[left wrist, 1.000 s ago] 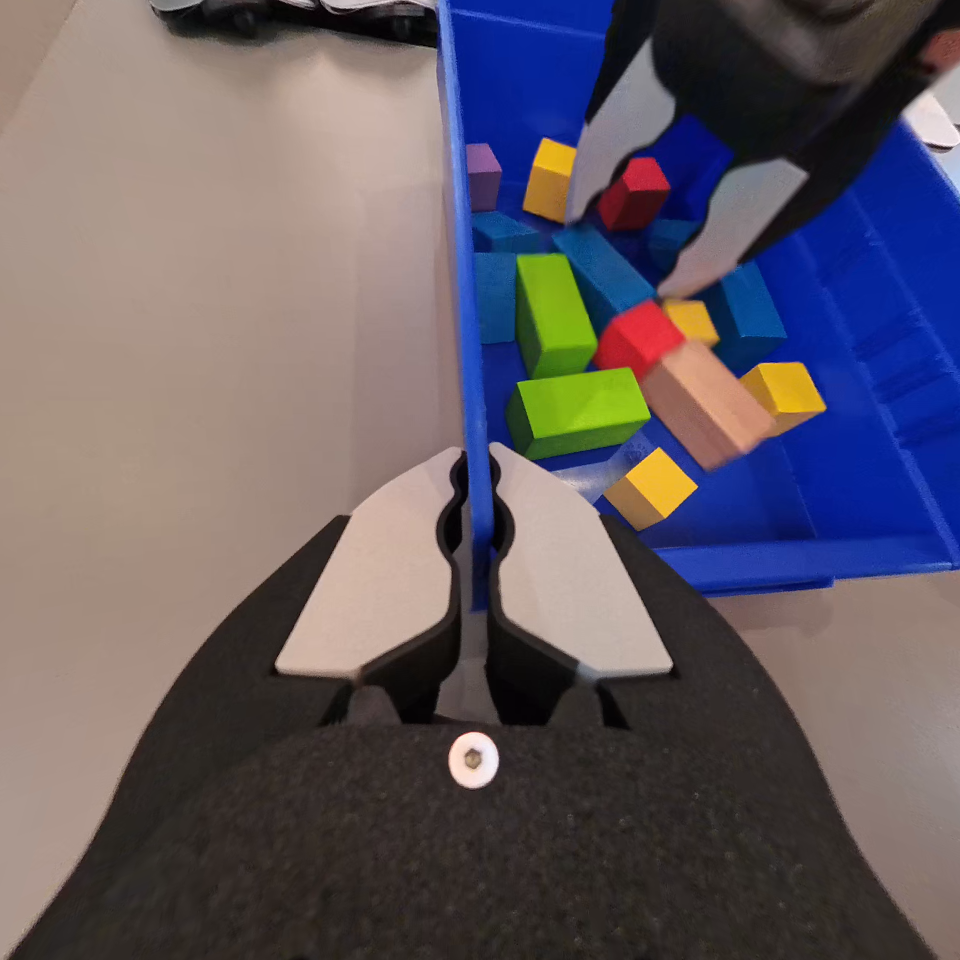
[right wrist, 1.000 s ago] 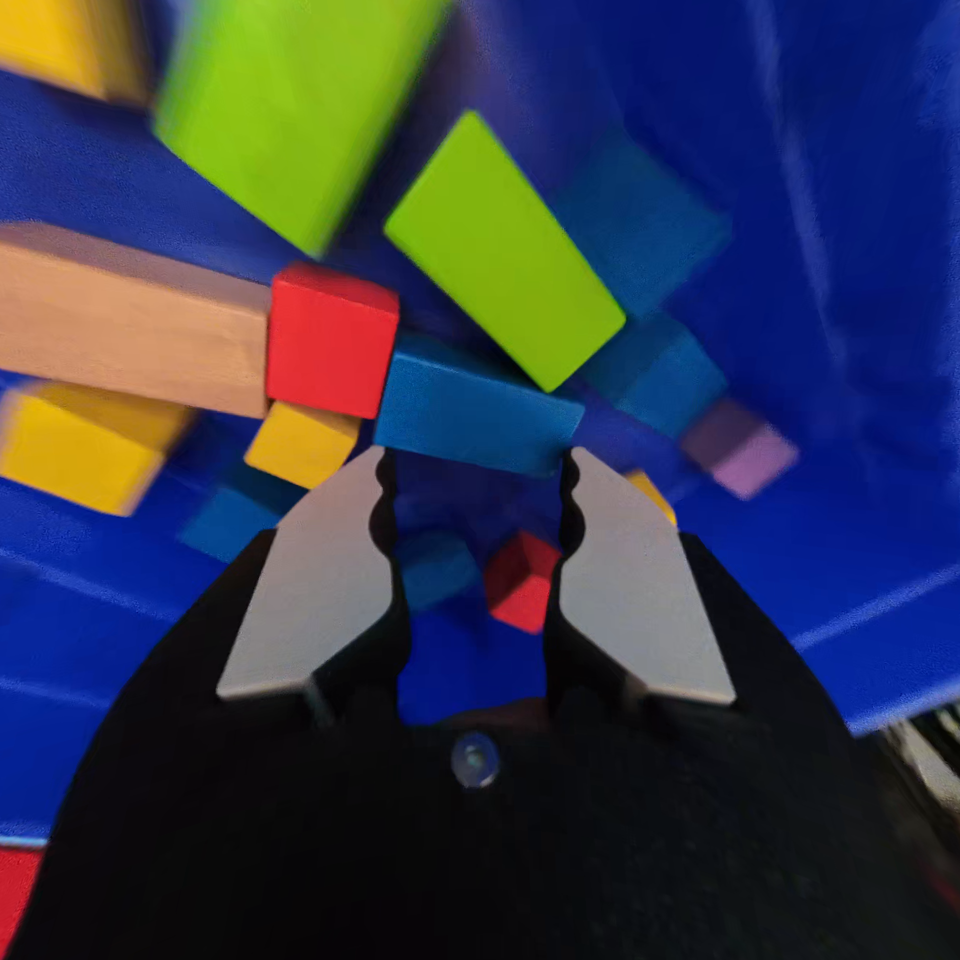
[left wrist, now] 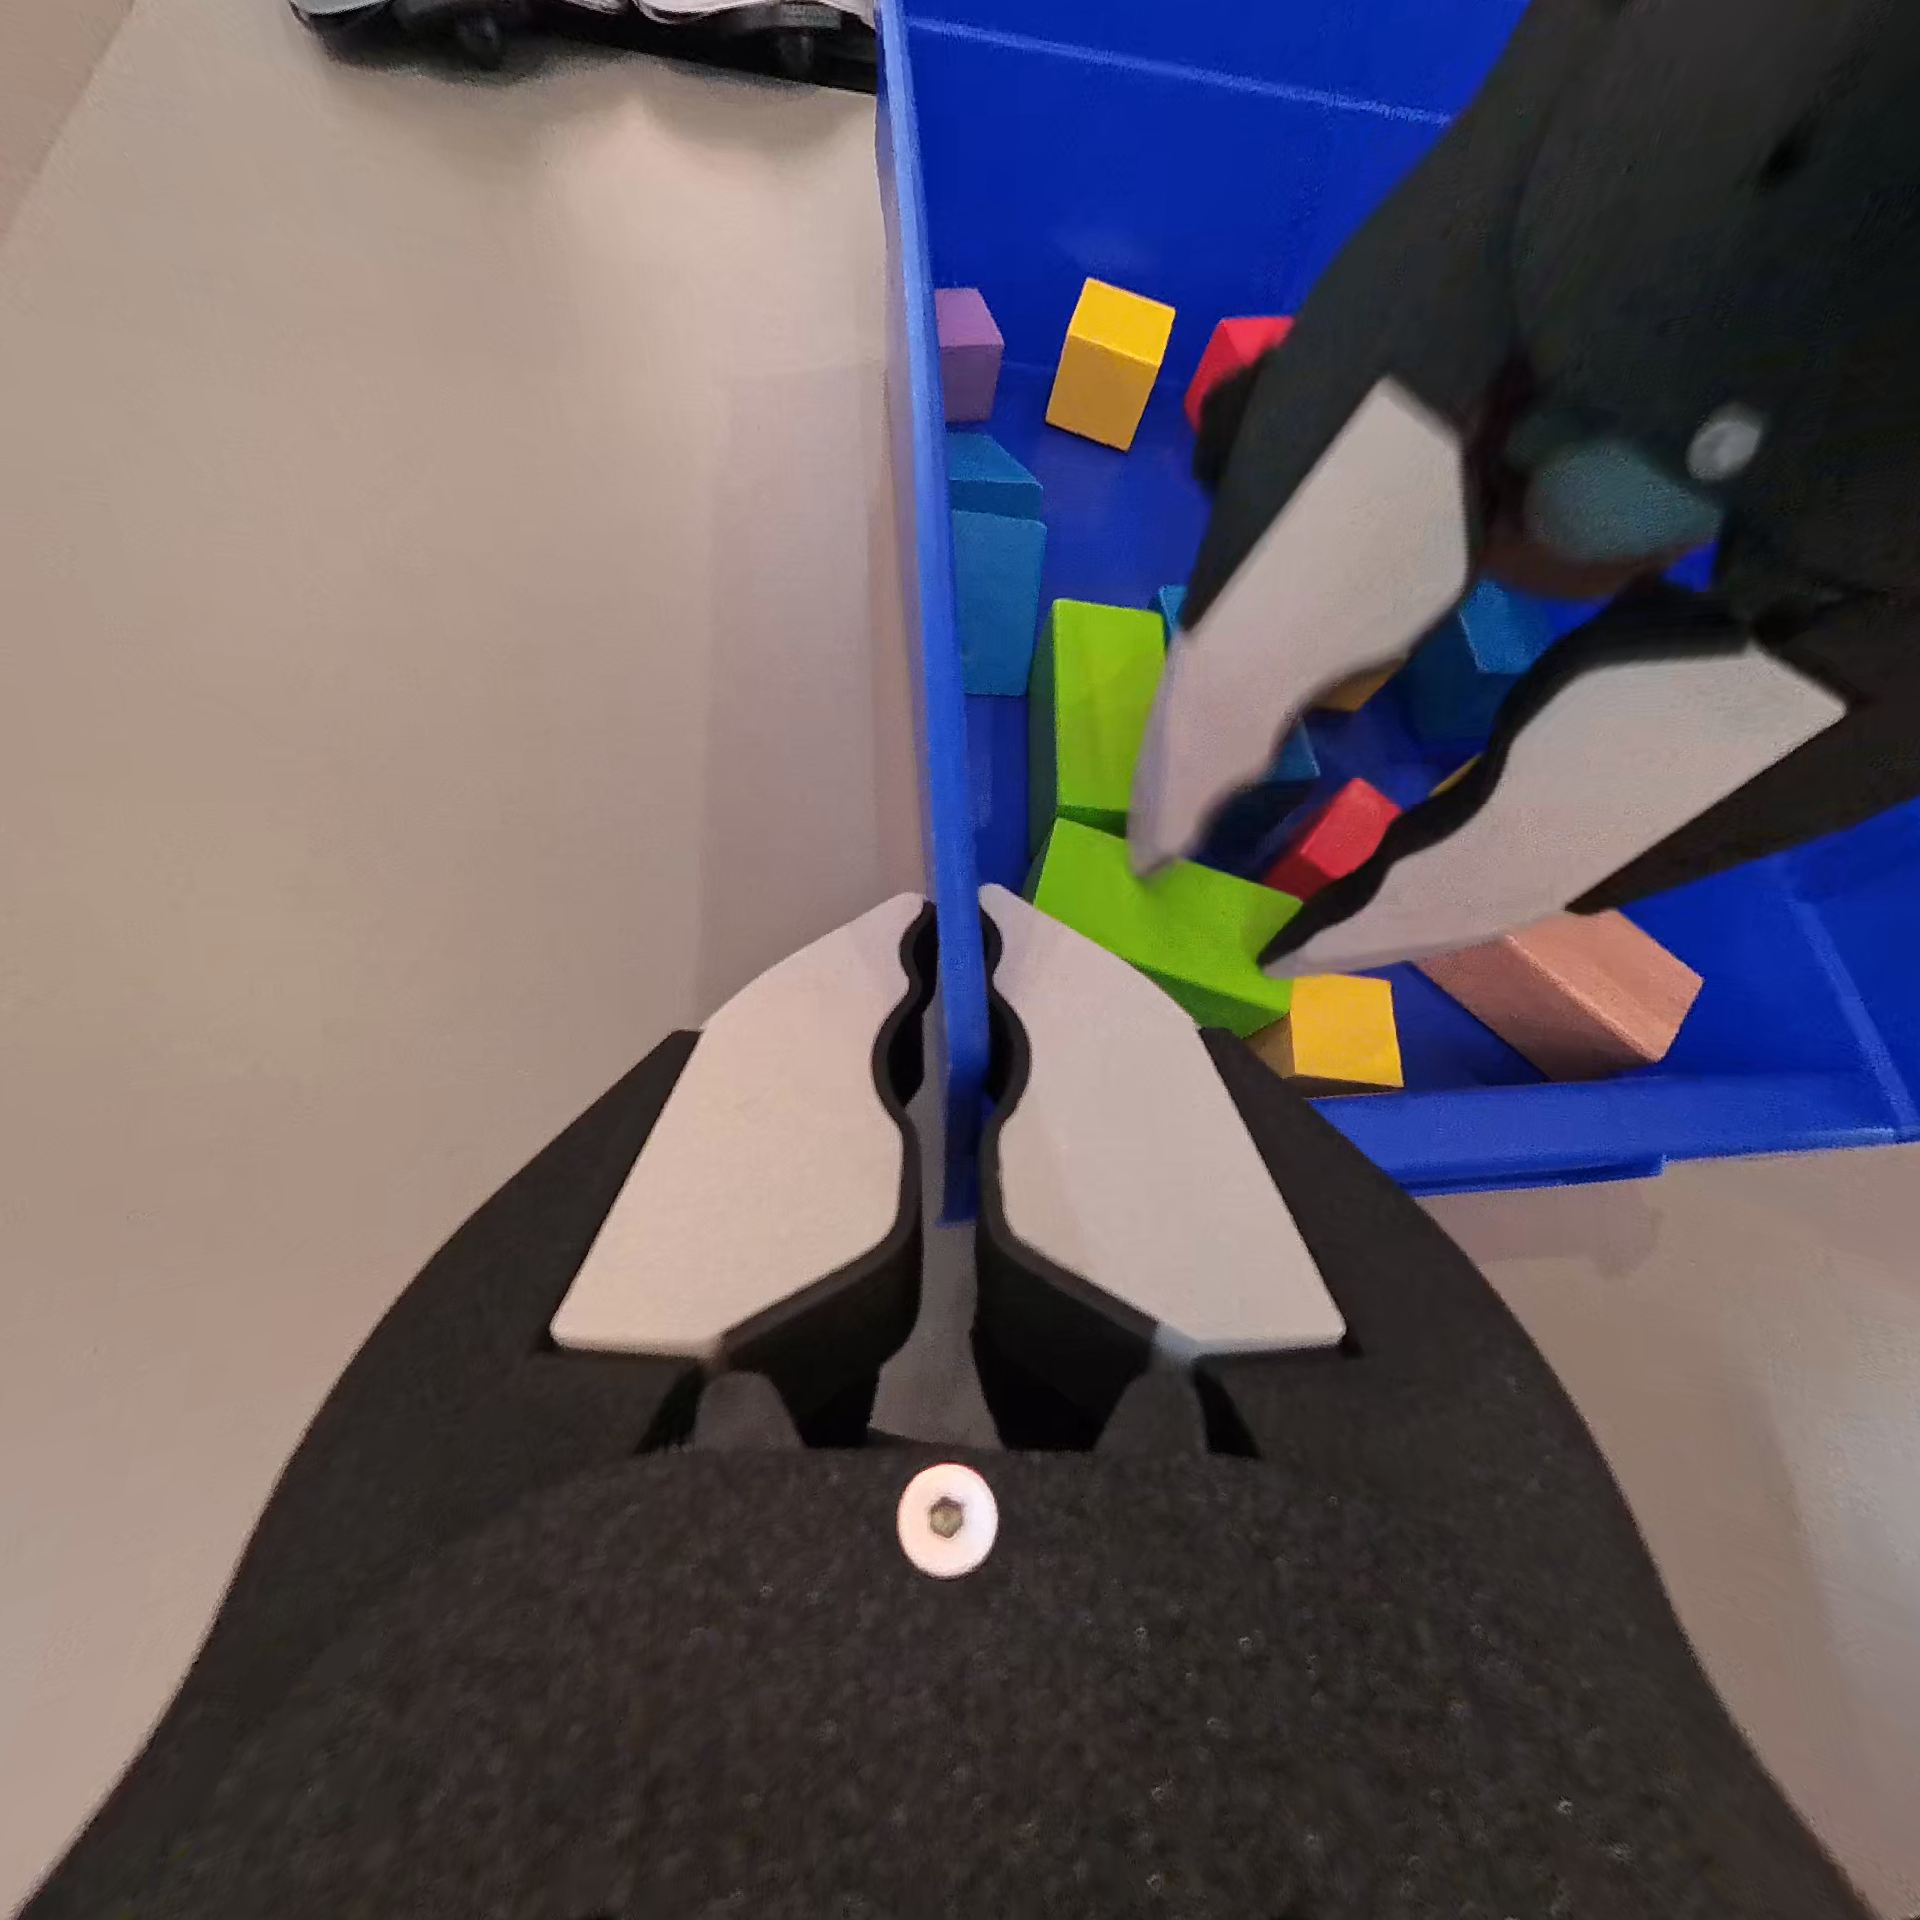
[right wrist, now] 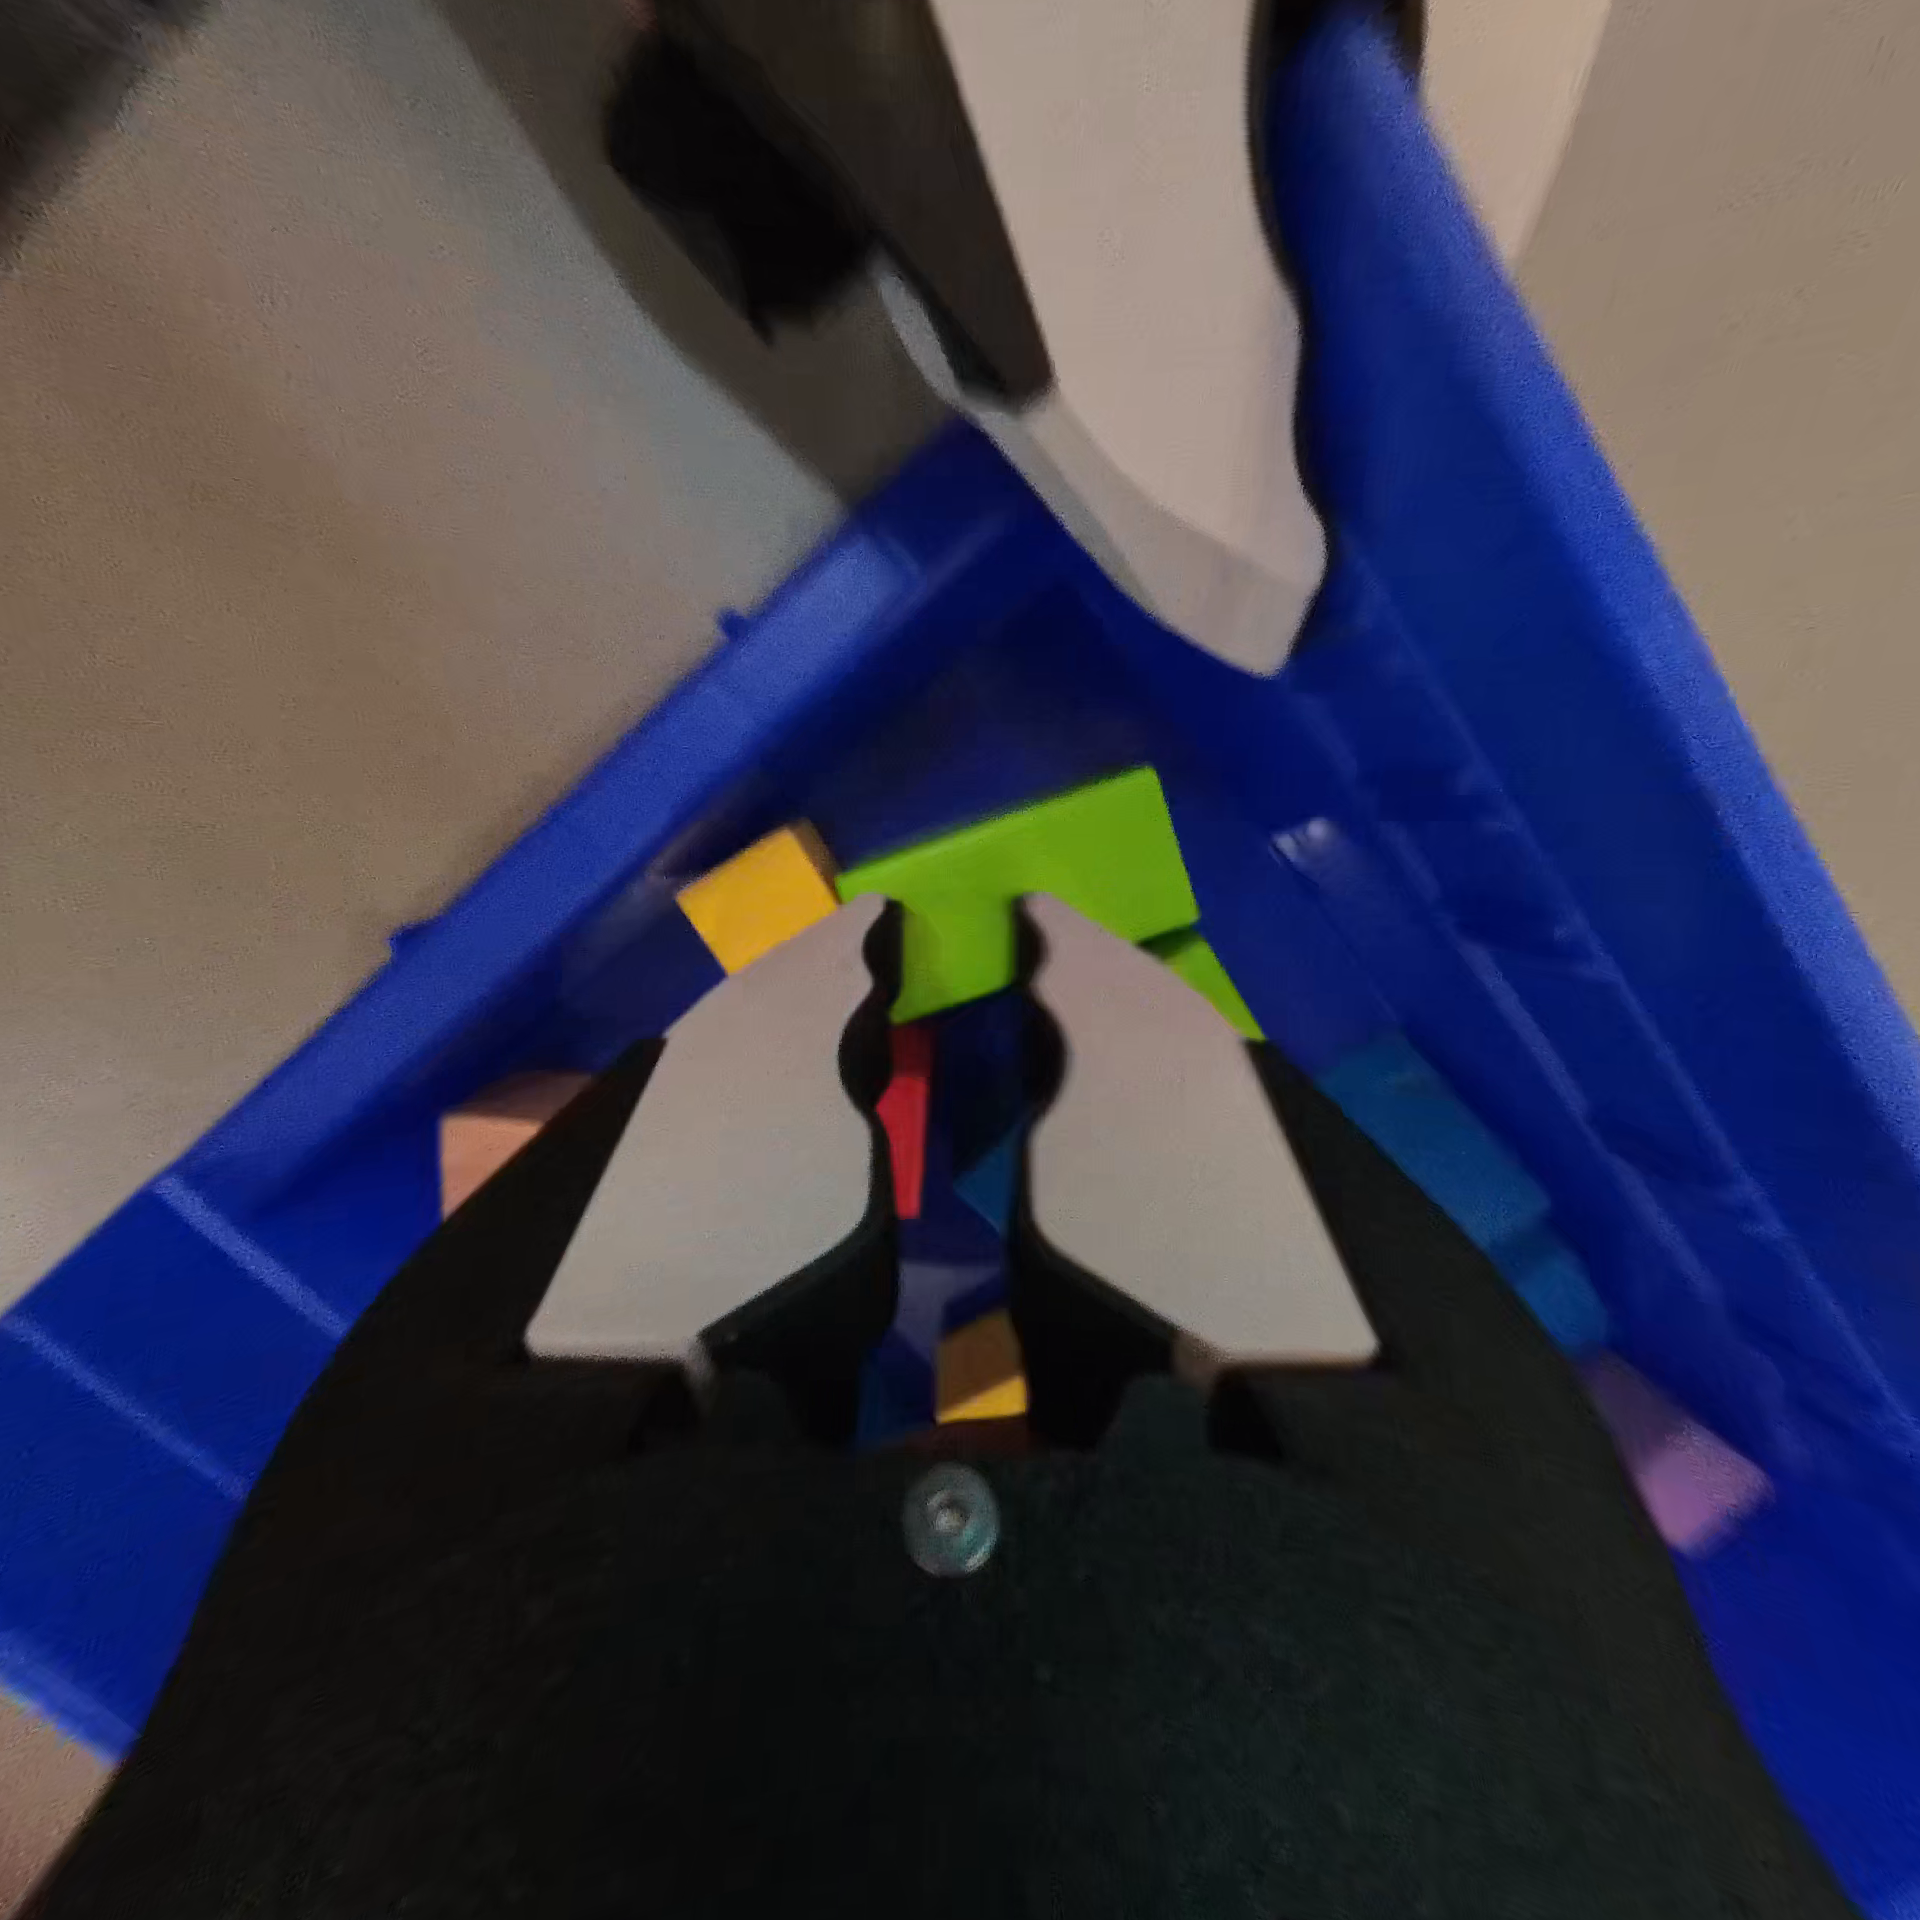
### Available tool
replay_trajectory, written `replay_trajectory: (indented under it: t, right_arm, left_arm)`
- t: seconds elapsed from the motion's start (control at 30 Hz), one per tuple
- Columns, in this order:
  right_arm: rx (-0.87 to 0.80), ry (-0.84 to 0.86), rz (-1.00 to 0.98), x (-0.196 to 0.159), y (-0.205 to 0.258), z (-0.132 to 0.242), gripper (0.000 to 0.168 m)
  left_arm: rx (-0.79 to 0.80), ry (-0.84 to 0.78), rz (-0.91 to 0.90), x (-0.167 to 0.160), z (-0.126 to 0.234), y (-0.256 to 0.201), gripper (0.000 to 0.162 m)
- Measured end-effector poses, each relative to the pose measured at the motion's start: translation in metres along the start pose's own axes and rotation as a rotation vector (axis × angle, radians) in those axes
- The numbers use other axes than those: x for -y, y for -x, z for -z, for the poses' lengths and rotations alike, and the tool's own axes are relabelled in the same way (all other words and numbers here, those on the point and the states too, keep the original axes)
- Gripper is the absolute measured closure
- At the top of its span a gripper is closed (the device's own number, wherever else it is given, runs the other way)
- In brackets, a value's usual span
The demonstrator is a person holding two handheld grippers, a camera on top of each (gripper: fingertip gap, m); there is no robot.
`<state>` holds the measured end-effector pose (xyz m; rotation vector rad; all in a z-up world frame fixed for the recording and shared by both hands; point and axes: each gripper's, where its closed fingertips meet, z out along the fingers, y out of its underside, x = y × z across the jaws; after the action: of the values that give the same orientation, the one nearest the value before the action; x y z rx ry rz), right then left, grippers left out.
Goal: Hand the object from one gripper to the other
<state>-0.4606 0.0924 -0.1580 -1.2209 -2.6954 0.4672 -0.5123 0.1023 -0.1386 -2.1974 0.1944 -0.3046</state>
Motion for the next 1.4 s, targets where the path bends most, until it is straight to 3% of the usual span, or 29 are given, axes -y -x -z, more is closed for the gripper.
replay_trajectory:
  t: [0.07,0.13,0.23,0.3,0.43,0.53,0.6,0.63,0.77,0.97,1.1,1.23,1.37,1.4]
  right_arm:
    - [0.036,-0.037,0.004,-0.004,0.005,0.0,0.159]
    - [-0.011,0.127,0.06,-0.047,-0.003,0.008,0.168]
    - [-0.064,0.523,-0.036,-0.143,-0.023,0.029,0.144]
    - [-0.065,0.419,-0.107,-0.133,-0.027,0.041,0.147]
    - [-0.082,0.075,-0.082,-0.041,-0.025,0.042,0.143]
    - [-0.05,-0.018,-0.022,0.002,-0.011,0.014,0.135]
    - [-0.006,-0.034,0.007,0.011,0.0,-0.006,0.13]
    - [-0.051,-0.081,0.039,0.018,-0.003,-0.008,0.136]
    - [-0.17,0.039,0.148,-0.017,-0.02,-0.001,0.135]
    - [-0.192,0.468,-0.045,-0.14,-0.05,0.046,0.126]
    - [-0.269,0.455,-0.207,-0.157,-0.069,0.073,0.131]
    - [-0.368,0.49,-0.345,-0.17,-0.093,0.071,0.131]
    - [-0.473,0.491,-0.366,-0.171,-0.116,0.049,0.168]
    - [-0.495,0.482,-0.343,-0.165,-0.117,0.043,0.168]
  left_arm:
    - [-0.002,-0.003,0.003,0.0,0.0,0.0,0.157]
    - [-0.009,-0.008,0.006,0.0,0.0,0.0,0.157]
    - [-0.02,-0.011,0.014,0.0,0.0,-0.001,0.157]
    - [-0.016,-0.009,0.011,0.0,0.0,-0.001,0.157]
    - [-0.012,-0.005,0.007,0.0,0.0,-0.001,0.157]
    - [-0.009,-0.002,0.003,0.001,-0.001,-0.001,0.157]
    - [-0.012,-0.004,0.004,0.001,-0.001,-0.001,0.157]
    - [-0.015,-0.005,0.006,0.001,-0.001,-0.001,0.157]
    - [-0.023,-0.012,0.015,0.001,-0.001,-0.001,0.157]
    - [-0.021,-0.014,0.013,0.001,-0.002,-0.002,0.157]
    - [-0.017,-0.011,0.011,0.001,-0.002,-0.002,0.157]
    - [-0.013,-0.008,0.009,0.001,-0.002,-0.002,0.157]
    - [-0.013,-0.009,0.01,0.001,-0.002,-0.003,0.157]
    - [-0.012,-0.009,0.01,0.001,-0.002,-0.003,0.157]
